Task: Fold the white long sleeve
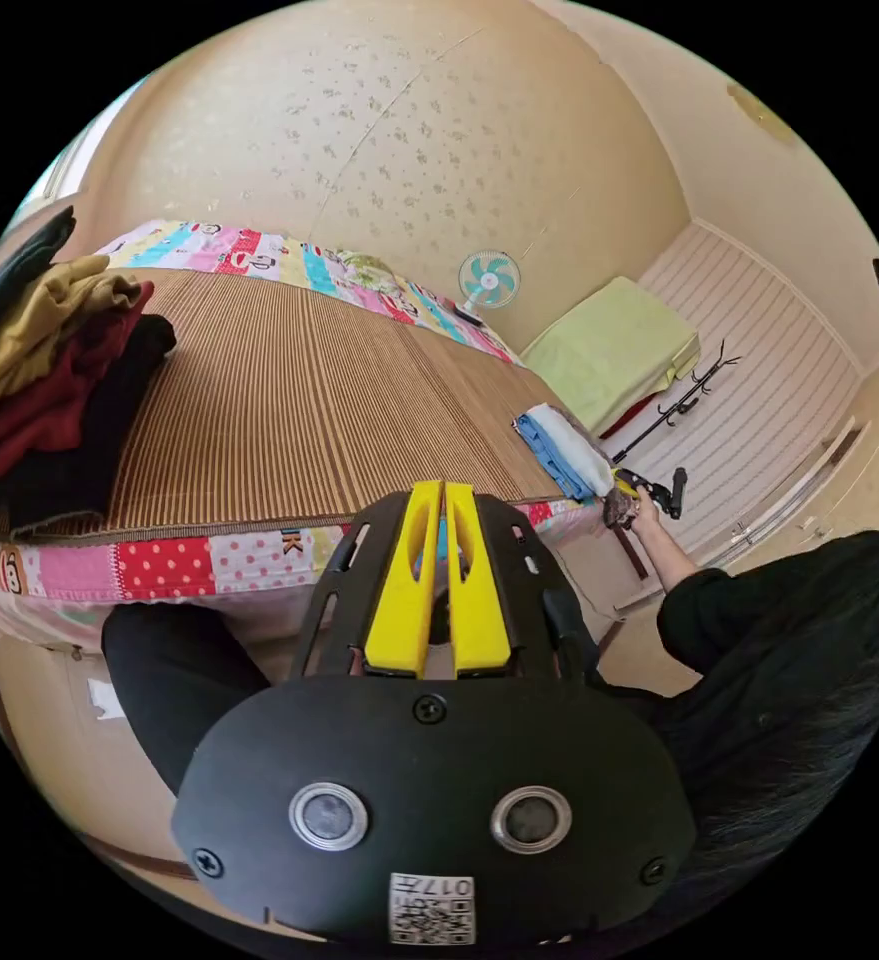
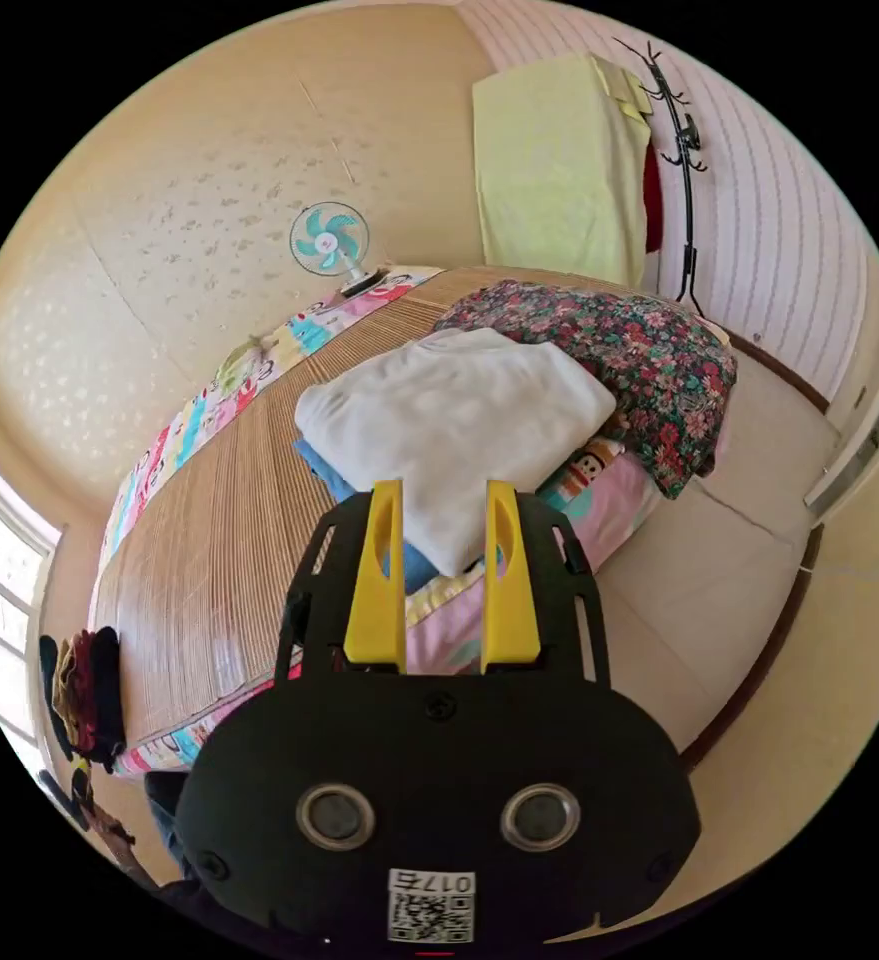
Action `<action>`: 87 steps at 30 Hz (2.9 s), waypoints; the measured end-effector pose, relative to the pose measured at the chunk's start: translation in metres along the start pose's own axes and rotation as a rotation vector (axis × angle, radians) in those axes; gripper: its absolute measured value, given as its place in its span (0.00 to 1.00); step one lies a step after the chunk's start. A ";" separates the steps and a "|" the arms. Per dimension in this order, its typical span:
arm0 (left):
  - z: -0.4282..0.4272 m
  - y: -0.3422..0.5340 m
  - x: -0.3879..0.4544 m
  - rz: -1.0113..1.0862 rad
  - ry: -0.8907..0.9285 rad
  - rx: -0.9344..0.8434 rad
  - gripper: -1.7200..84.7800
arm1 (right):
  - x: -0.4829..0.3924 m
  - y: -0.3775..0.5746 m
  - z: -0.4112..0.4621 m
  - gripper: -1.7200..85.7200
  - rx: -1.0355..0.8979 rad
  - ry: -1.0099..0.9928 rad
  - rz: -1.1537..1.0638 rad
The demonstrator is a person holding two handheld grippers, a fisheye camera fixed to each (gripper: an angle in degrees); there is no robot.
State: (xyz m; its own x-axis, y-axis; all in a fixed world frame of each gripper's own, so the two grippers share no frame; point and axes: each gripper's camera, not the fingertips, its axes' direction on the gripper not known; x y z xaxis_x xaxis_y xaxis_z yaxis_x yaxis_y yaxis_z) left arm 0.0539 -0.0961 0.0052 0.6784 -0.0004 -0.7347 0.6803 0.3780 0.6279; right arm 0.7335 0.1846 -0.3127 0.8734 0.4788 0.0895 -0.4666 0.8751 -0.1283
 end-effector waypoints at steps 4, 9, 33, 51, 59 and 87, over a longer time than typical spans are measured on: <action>0.000 0.013 0.009 -0.027 -0.056 -0.029 0.01 | -0.003 -0.021 0.015 0.06 -0.003 -0.228 0.136; -0.002 0.016 0.009 -0.063 -0.126 -0.007 0.01 | -0.176 0.040 -0.078 0.03 0.176 -0.524 -0.382; 0.080 0.029 -0.001 -0.106 0.003 -0.136 0.01 | -0.366 0.170 0.050 0.07 -0.284 -0.253 -0.664; 0.305 -0.218 -0.048 0.226 -0.300 -0.538 0.12 | -0.317 0.173 -0.112 0.10 -0.207 -0.637 -0.810; 0.339 -0.178 -0.064 0.204 -0.360 -0.633 0.12 | -0.471 0.044 0.051 0.15 -0.392 -0.101 -0.925; -0.294 -0.066 0.111 0.263 0.422 0.880 0.02 | -0.483 0.197 -0.568 0.04 0.967 -0.445 -0.341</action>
State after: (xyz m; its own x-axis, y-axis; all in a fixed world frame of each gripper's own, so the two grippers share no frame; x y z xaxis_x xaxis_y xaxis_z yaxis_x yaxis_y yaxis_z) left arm 0.0030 0.1516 -0.1934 0.7989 0.3761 -0.4694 0.6015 -0.4983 0.6244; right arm 0.2988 0.0860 -0.9419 0.9390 0.0161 0.3435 -0.2932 0.5594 0.7753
